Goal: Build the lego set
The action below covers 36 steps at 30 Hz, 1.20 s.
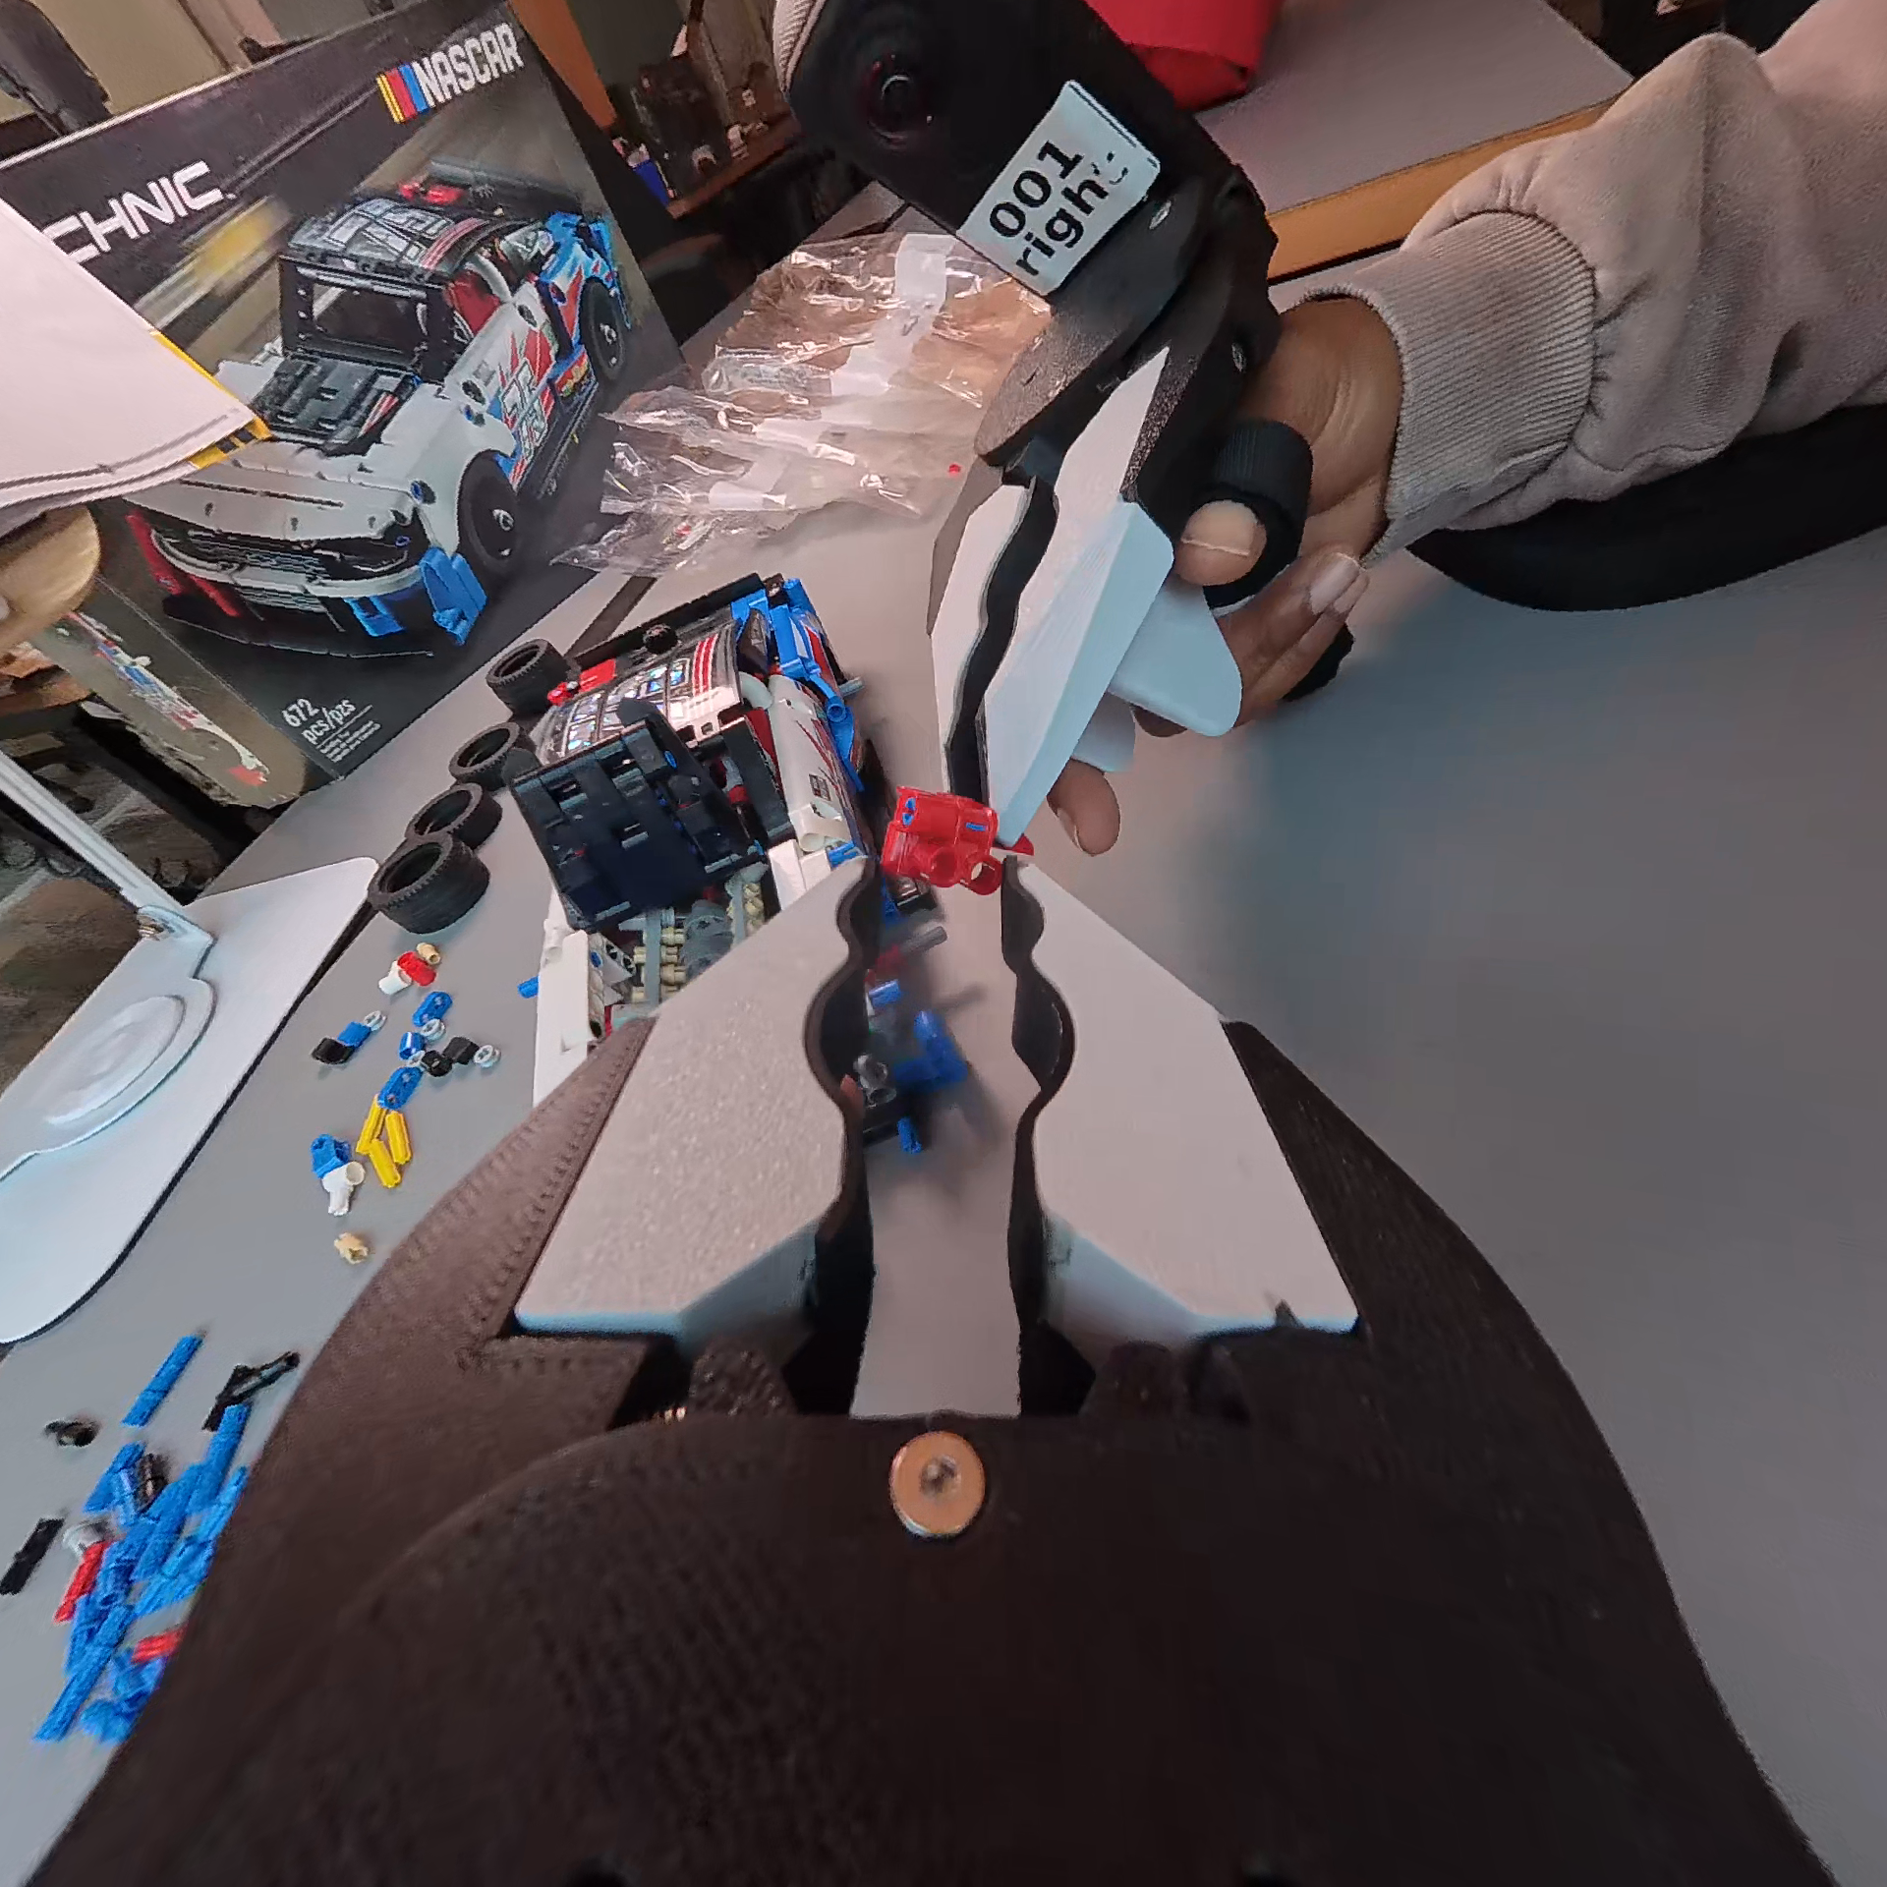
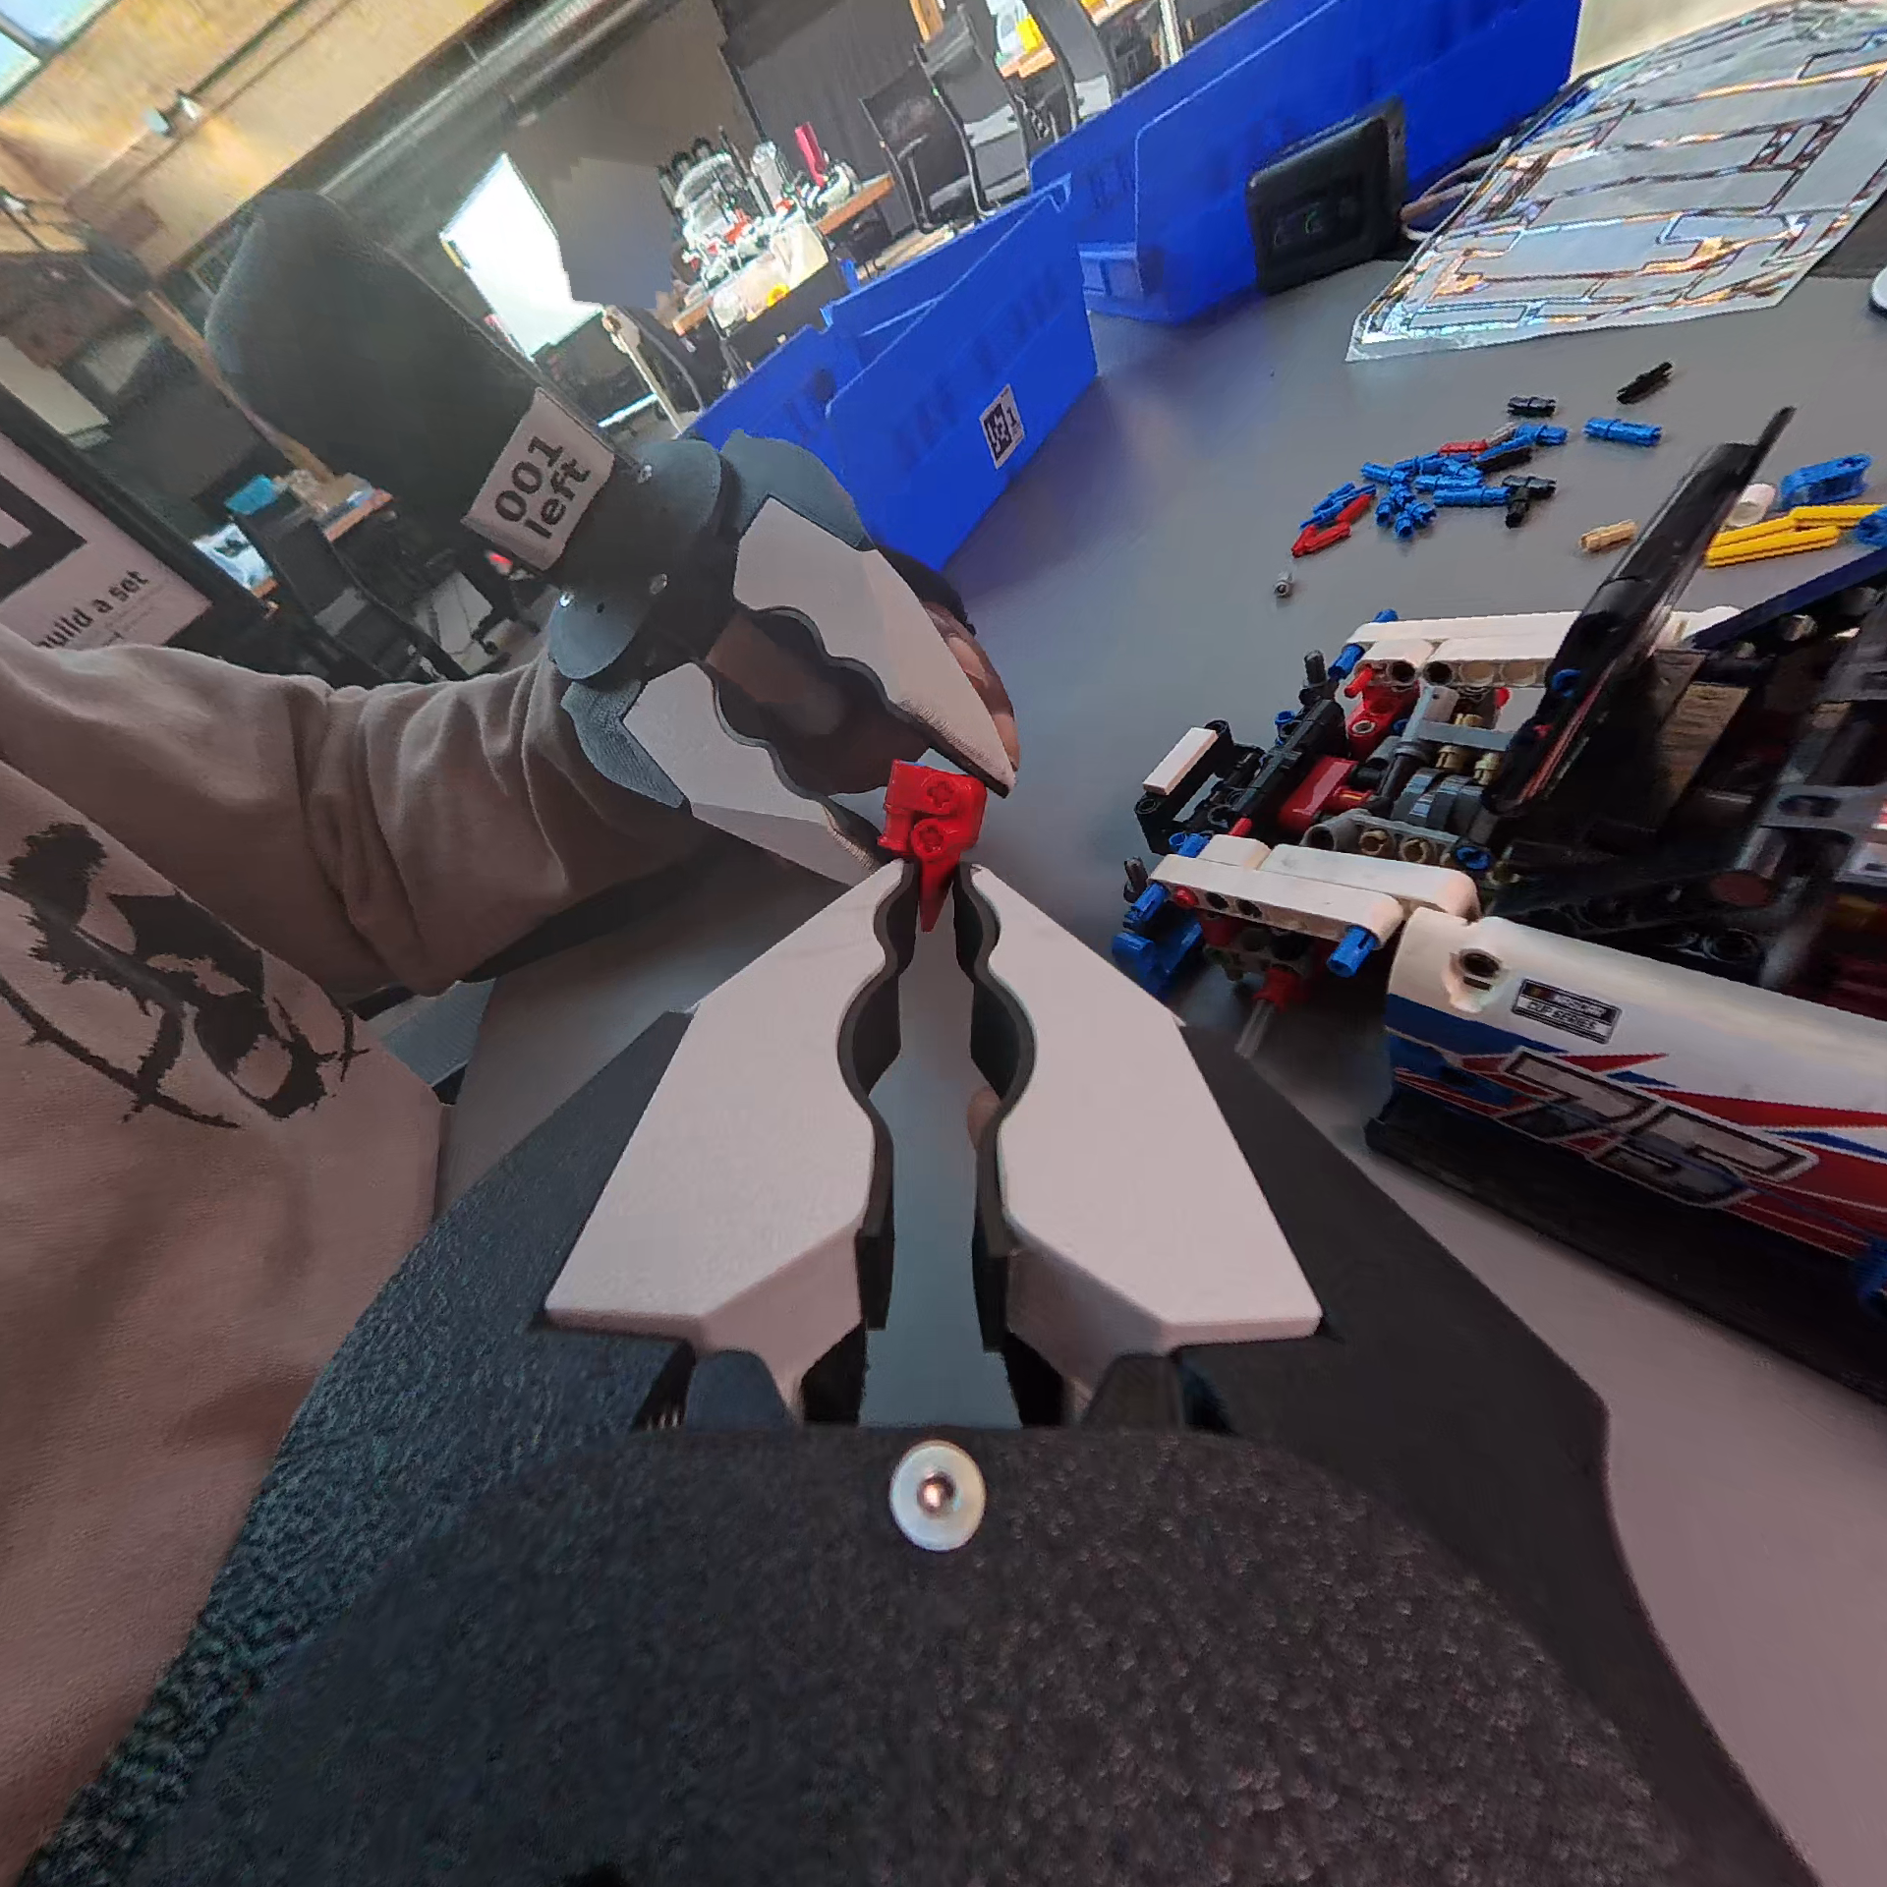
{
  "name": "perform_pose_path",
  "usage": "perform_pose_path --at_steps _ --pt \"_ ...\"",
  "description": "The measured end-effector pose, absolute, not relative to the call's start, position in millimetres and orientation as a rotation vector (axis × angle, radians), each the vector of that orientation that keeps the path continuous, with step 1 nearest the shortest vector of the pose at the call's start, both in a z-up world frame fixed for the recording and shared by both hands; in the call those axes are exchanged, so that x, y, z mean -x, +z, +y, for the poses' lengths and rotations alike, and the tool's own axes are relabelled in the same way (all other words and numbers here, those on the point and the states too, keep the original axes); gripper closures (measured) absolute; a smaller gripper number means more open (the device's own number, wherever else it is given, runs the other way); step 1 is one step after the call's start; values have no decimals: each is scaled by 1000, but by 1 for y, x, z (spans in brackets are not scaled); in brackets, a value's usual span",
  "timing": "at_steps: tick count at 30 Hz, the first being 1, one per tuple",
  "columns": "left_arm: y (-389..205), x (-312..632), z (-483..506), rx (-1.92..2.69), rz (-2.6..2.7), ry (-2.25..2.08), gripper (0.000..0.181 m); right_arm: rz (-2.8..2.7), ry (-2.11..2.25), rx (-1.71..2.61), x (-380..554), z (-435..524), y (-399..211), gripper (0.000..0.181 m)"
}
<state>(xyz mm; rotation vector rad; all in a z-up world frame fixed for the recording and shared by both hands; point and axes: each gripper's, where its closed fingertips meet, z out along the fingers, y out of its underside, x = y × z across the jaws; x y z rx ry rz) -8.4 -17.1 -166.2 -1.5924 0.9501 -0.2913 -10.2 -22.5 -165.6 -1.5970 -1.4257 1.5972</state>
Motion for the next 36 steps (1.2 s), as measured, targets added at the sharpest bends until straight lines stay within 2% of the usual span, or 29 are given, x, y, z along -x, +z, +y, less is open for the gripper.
perform_pose_path --at_steps 1,17,36 --pt "-165 7 -18 1592 942 -323 160 -1437 1605 1588 9 -24 -165 177" --pt "-139 18 -12 1588 651 -637 160 -1455 1588 1417 7 -30 -150 175" --pt "-141 21 -4 1604 605 -576 161 -1328 1455 1421 14 -15 -144 180"
